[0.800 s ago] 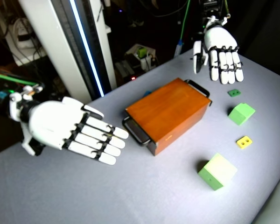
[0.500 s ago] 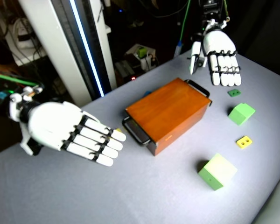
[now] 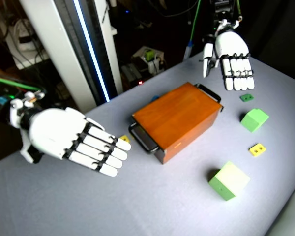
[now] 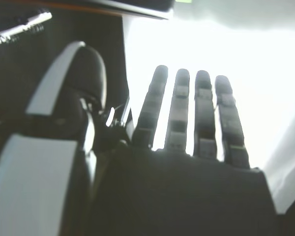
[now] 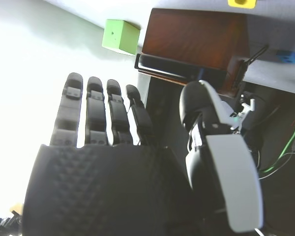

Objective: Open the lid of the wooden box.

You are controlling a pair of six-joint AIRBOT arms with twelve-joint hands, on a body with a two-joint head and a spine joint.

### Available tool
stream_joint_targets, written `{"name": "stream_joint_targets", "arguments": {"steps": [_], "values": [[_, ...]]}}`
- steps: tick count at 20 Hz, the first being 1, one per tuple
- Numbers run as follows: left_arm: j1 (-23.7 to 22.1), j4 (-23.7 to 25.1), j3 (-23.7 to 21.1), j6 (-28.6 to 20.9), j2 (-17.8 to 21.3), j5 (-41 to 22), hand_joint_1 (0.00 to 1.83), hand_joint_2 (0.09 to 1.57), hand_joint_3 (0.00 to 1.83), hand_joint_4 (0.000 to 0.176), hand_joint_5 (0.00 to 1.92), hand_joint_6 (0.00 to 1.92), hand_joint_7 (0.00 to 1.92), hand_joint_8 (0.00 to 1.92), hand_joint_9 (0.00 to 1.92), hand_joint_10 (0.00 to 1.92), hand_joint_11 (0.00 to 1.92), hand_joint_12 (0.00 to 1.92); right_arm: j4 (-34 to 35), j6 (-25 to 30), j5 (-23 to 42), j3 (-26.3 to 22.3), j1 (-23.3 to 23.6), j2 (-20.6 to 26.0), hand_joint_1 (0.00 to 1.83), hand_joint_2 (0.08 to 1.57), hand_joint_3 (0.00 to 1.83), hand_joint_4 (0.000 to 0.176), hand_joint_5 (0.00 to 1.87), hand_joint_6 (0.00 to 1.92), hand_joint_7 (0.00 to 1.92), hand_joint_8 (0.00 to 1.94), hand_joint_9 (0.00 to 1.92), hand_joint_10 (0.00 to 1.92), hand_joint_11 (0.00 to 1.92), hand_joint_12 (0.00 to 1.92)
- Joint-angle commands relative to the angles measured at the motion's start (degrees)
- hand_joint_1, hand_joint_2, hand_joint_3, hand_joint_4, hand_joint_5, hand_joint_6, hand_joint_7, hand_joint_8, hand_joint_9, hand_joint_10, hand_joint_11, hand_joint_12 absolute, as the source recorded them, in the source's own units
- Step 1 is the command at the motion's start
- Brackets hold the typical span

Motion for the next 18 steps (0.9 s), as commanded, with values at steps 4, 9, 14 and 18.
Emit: {"name": "stream_joint_targets", "arguments": {"steps": [4, 9, 14, 18], "values": [[2.2, -3.0, -1.0, 0.3, 1.3, -6.3, 0.23, 1.42, 0.0, 0.0, 0.12, 0.02, 0.05, 0.01, 0.0, 0.0, 0.0, 0.0, 0.1, -0.1, 5.3, 0.6, -0.1, -0.8, 0.29, 1.41, 0.0, 0.0, 0.0, 0.0, 0.0, 0.0, 0.0, 0.0, 0.0, 0.0], [5.8, -4.6, -1.9, 0.0, 1.5, -8.1, 0.12, 1.44, 0.01, 0.0, 0.21, 0.01, 0.16, 0.01, 0.05, 0.01, 0.0, 0.0, 0.0, -0.1, 4.4, 0.8, 0.0, -1.2, 0.32, 1.41, 0.0, 0.0, 0.0, 0.0, 0.0, 0.0, 0.0, 0.0, 0.0, 0.0], [7.2, -3.7, -1.5, -2.0, 0.4, -7.9, 0.14, 1.43, 0.0, 0.0, 0.29, 0.0, 0.24, 0.01, 0.12, 0.01, 0.0, 0.0, -0.3, -0.1, 3.2, 1.2, 0.4, -2.0, 0.33, 1.4, 0.0, 0.0, 0.0, 0.0, 0.0, 0.0, 0.0, 0.0, 0.0, 0.0], [7.1, -2.4, -1.3, -3.2, -0.2, -7.1, 0.15, 1.42, 0.0, 0.0, 0.29, 0.0, 0.24, 0.0, 0.1, 0.0, 0.0, 0.0, -1.5, -0.1, 0.9, 1.7, 1.7, -2.7, 0.34, 1.39, 0.0, 0.0, 0.0, 0.0, 0.0, 0.0, 0.0, 0.0, 0.0, 0.0]]}}
